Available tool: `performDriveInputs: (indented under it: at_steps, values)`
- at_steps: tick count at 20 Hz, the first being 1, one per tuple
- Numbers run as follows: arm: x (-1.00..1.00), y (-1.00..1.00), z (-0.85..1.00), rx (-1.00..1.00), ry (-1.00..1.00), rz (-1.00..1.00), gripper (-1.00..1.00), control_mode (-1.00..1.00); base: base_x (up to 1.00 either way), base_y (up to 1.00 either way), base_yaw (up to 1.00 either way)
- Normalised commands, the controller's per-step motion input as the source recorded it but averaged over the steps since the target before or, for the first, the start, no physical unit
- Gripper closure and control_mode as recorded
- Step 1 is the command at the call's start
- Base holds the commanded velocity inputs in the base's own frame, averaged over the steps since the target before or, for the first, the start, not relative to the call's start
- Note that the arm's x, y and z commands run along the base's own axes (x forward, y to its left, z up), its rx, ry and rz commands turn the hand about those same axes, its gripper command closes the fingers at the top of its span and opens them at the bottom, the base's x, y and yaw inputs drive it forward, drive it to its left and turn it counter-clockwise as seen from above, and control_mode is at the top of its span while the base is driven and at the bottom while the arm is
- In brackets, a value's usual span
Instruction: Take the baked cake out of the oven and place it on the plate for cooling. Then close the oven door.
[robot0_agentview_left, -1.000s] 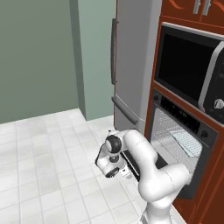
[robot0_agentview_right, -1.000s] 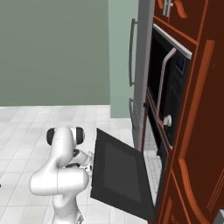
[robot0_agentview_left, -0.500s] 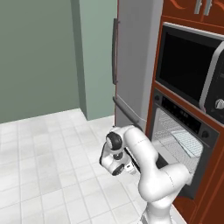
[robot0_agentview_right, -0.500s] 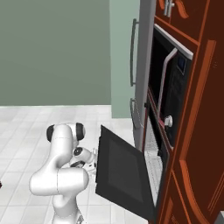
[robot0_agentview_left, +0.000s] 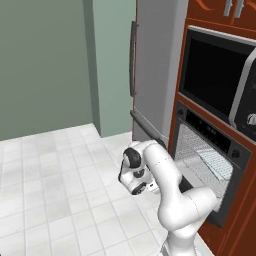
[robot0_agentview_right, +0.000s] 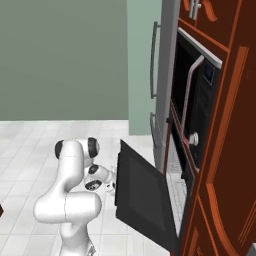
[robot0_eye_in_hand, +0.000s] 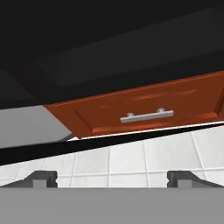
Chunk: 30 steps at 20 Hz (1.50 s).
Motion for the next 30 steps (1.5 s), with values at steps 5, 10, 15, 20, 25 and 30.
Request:
performDriveInputs:
  at_steps: [5, 10, 15, 20, 25, 30]
  values:
    - [0.39, -0.93, 0.26, -0.13, -0.06, -0.07, -1.0, -1.0, 0.0, 0.0, 0.0]
    - [0.42, -0.92, 0.26, -0.13, -0.05, -0.06, -1.0, -1.0, 0.0, 0.0, 0.0]
    - [0.47, -0.89, 0.28, -0.12, -0.09, -0.05, -1.0, -1.0, 0.0, 0.0, 0.0]
    - [0.52, -0.92, 0.26, -0.11, -0.07, -0.05, -1.0, -1.0, 0.0, 0.0, 0.0]
    - [0.51, -0.89, 0.25, -0.11, -0.08, -0.05, -1.0, -1.0, 0.0, 0.0, 0.0]
    - [0.52, -0.86, 0.24, -0.11, -0.07, -0.05, -1.0, -1.0, 0.0, 0.0, 0.0]
